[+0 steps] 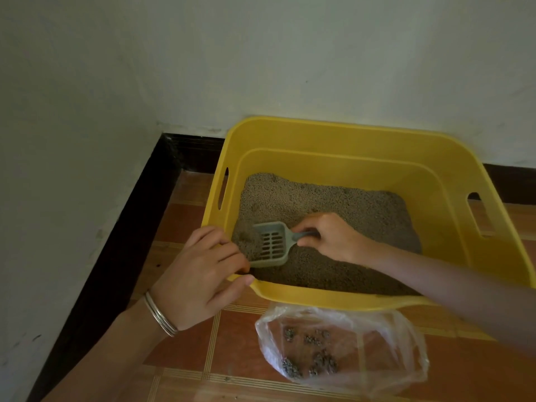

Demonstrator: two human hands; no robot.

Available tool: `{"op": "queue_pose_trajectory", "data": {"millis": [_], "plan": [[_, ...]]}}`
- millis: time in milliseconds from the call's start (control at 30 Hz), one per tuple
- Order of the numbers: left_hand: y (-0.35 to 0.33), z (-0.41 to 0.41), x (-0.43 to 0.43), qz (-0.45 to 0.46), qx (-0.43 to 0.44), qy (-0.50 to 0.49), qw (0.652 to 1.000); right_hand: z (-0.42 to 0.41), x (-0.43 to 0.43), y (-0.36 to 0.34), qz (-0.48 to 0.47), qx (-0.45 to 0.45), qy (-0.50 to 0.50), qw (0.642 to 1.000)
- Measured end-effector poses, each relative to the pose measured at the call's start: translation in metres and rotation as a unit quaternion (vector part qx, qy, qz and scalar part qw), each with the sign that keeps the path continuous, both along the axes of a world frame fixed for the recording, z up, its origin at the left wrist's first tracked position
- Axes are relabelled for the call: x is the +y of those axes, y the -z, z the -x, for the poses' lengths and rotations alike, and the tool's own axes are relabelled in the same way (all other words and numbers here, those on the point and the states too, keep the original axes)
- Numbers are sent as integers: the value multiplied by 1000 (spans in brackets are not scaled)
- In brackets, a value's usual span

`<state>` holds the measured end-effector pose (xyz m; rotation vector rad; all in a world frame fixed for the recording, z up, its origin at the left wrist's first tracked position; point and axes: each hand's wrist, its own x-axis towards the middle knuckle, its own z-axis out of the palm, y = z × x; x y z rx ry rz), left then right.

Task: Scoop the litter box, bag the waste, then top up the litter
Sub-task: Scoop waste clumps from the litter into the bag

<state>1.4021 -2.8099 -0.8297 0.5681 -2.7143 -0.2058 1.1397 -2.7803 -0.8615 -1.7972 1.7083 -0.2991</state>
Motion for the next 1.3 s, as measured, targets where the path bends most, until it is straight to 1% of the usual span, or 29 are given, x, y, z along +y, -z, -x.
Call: {"op": "queue_pose_trajectory", "data": {"millis": [67,233,333,533,667,733,967,1067,1133,1200,1300], "plan": [[0,1,0,3,4,-3,1000,5,3,-2,20,-4,25,999],[-1,1,1,7,3,-7,1000,22,9,-11,66,21,64,996],[-3,0,0,22,-15,-4,1000,29,15,-15,66,54,42,995],[-8,3,-6,26,-26,4,999,48,17,-29,119,142,67,980],[-4,6,-3,11,-4,-11,1000,51,10,-31,84,242,64,965],[-2,6,-1,3,10,-15,1000,44,2,-30,62,261,68,961],[-1,6,-1,-10,10,-15,1000,-13,-49,-10,71,224,57,970],[1,5,-1,-10,9,-20,1000,-4,-48,-7,32,123,76,989],[1,5,-1,-12,12,-21,1000,4,-38,-7,32,72,86,993],[0,5,-2,-15,14,-22,1000,8,-30,-7,59,48,94,993],[-1,5,-2,-20,13,-24,999,13,-18,-11,76,38,93,992]]}}
